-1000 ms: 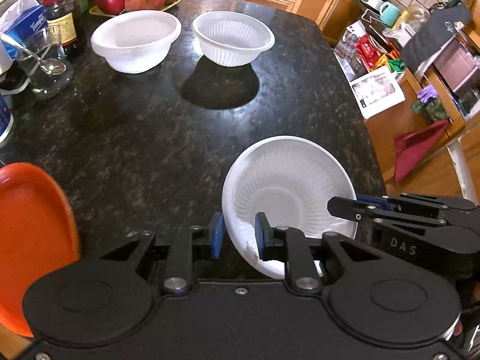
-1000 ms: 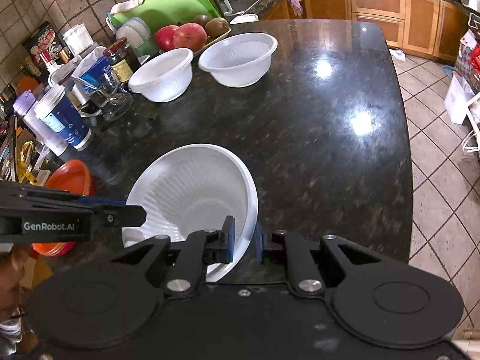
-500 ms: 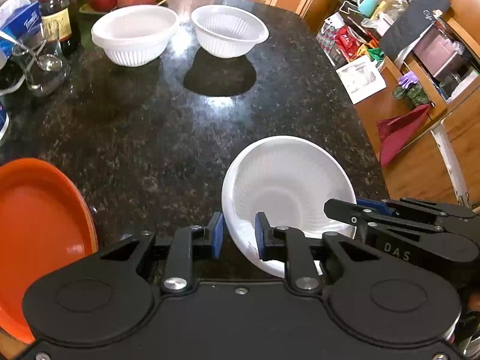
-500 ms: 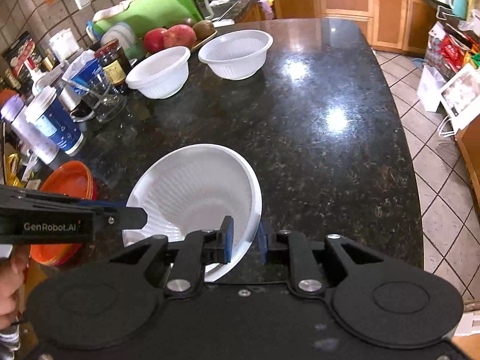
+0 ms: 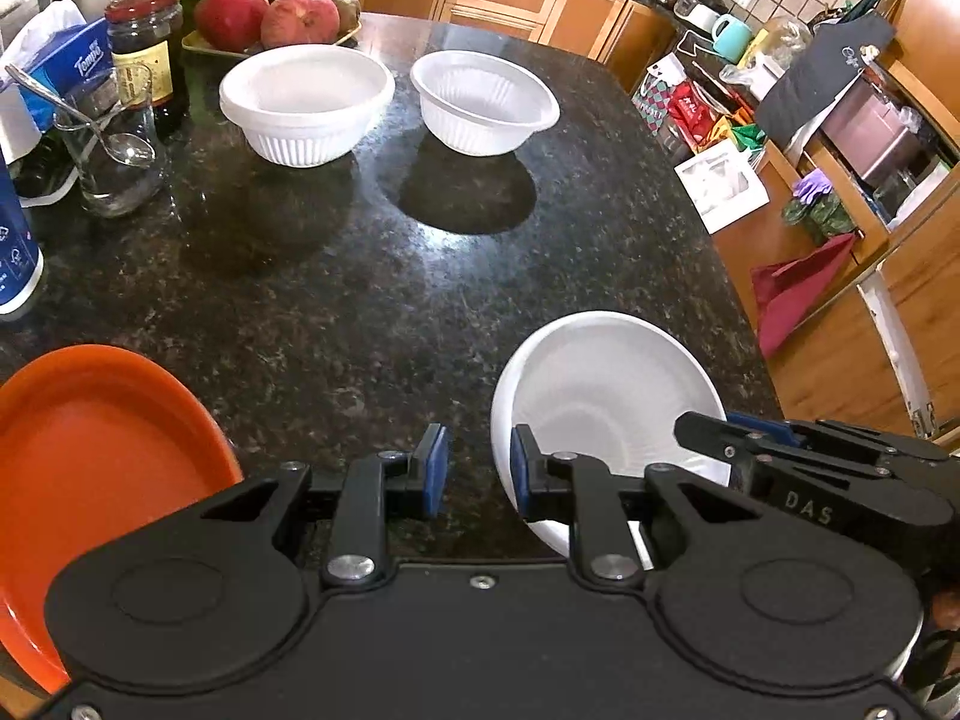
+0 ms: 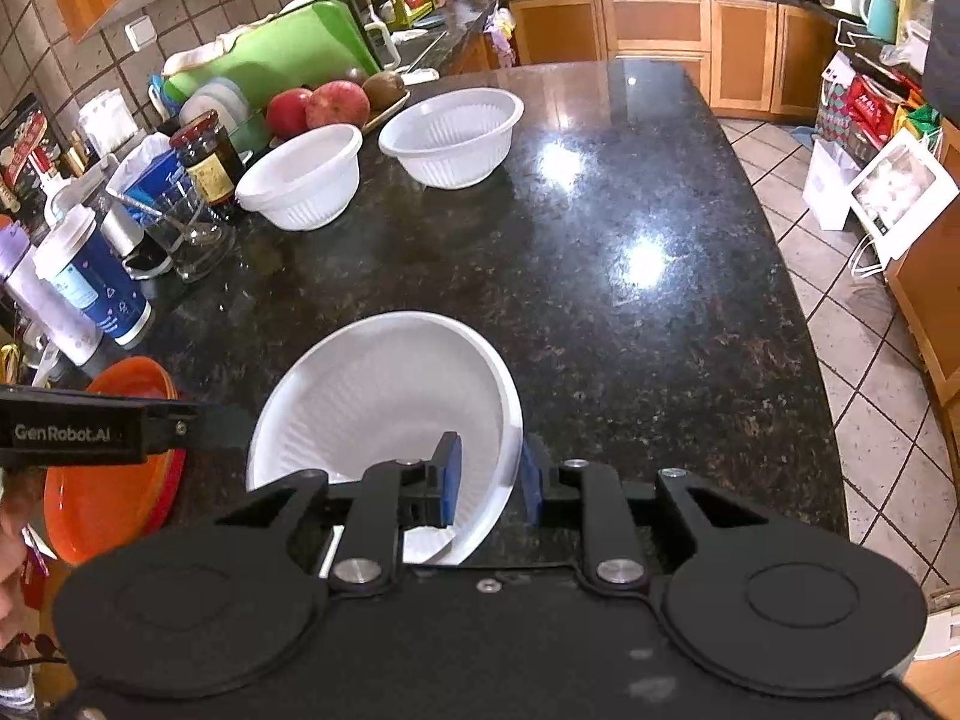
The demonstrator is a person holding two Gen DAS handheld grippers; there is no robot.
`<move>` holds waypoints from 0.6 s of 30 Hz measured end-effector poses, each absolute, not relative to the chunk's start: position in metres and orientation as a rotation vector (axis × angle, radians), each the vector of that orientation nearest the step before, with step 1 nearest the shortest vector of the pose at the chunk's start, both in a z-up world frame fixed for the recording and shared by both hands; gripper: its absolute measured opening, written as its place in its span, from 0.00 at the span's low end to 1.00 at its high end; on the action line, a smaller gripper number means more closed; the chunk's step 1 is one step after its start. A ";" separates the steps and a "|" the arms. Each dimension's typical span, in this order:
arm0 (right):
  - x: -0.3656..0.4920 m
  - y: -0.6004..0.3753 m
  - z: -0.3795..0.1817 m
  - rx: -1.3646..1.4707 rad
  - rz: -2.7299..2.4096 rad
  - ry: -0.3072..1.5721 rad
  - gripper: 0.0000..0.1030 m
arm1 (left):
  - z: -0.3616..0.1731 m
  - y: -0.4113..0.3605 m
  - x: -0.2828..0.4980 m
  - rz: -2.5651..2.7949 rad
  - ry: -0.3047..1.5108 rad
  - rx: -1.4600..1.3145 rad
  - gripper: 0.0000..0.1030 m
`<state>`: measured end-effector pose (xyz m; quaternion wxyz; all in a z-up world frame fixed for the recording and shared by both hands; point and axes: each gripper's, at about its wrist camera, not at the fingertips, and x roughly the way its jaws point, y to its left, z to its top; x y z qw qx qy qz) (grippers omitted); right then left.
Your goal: Organize plates and bowls
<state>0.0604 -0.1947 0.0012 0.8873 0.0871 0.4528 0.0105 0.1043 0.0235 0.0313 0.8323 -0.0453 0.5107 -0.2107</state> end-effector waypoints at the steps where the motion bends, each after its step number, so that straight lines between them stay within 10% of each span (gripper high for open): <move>1: 0.060 -0.194 0.003 0.181 0.017 0.936 0.24 | 0.032 0.025 0.105 -0.447 1.079 -0.096 0.28; 18: 0.057 -0.200 0.006 0.233 -0.064 0.884 0.30 | 0.035 0.039 0.106 -0.459 1.070 -0.092 0.28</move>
